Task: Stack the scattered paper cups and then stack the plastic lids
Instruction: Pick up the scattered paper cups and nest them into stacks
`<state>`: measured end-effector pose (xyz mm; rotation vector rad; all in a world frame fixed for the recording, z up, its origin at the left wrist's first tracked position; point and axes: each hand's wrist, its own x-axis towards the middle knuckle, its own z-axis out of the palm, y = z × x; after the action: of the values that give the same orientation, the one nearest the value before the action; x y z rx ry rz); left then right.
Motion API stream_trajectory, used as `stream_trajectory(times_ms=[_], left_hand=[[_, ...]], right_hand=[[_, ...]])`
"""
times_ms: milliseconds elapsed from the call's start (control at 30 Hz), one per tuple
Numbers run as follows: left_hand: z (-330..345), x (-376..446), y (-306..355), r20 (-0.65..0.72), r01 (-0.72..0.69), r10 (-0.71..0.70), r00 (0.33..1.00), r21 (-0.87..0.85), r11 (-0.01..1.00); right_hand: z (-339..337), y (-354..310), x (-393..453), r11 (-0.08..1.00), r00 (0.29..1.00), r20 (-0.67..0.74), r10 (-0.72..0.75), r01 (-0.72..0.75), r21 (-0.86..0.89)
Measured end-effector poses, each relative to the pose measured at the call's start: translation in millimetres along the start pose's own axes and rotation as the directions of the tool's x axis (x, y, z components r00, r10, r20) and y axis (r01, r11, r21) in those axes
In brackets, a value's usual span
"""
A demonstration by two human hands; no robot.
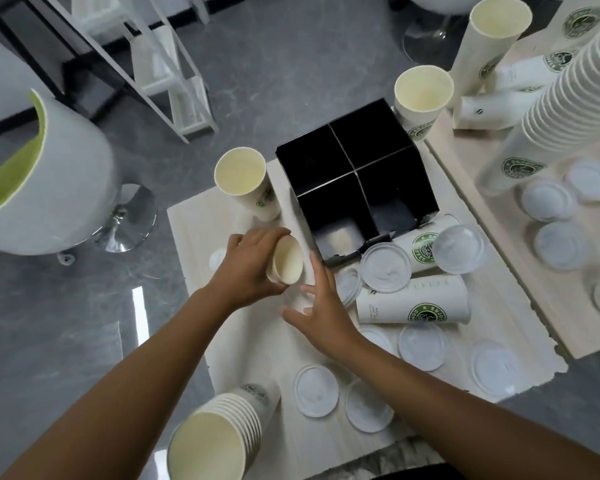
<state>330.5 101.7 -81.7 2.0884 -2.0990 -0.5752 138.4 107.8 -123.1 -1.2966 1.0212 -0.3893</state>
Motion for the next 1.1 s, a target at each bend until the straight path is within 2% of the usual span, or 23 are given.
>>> stream_trajectory(times_ms=[100, 200, 367, 567, 667, 767, 933, 1100], left_hand=[[-31, -34, 13, -0.072, 0.113, -0.132, 0.989, -0.227, 0.967], [-64, -77, 27, -0.129, 0.141, -0.198, 0.972, -0.357, 0.924], [-120, -156, 60, -0.284, 0.101, -0.255, 0.924, -0.462, 0.881], [-168, -248, 110, -0.464, -0.013, -0.271, 0.843, -0.521, 0.853], [-175, -282, 133, -0.537, -0.087, -0.270, 0.799, -0.549, 0.832], [-167, -304, 150, -0.588, -0.134, -0.305, 0.749, -0.585, 0.800], [-134, -322, 157, -0.578, -0.137, -0.400, 0.711, -0.672, 0.728], [-93, -324, 148, -0.508, -0.129, -0.490, 0.708, -0.776, 0.617]], right_hand=[[-2, -23, -12, 0.994, 0.994, -0.025, -0.103, 0.104, 0.025], [1, -56, -33, 0.975, 0.975, 0.001, -0.223, 0.223, 0.024], [12, -119, -84, 0.912, 0.907, 0.091, -0.411, 0.409, 0.038], [17, -188, -154, 0.783, 0.763, 0.202, -0.614, 0.621, 0.033], [16, -206, -187, 0.740, 0.713, 0.248, -0.656, 0.672, 0.028], [12, -214, -214, 0.729, 0.696, 0.292, -0.656, 0.684, 0.007], [11, -201, -235, 0.739, 0.714, 0.340, -0.612, 0.670, -0.075], [22, -173, -227, 0.766, 0.753, 0.363, -0.549, 0.627, -0.141]])
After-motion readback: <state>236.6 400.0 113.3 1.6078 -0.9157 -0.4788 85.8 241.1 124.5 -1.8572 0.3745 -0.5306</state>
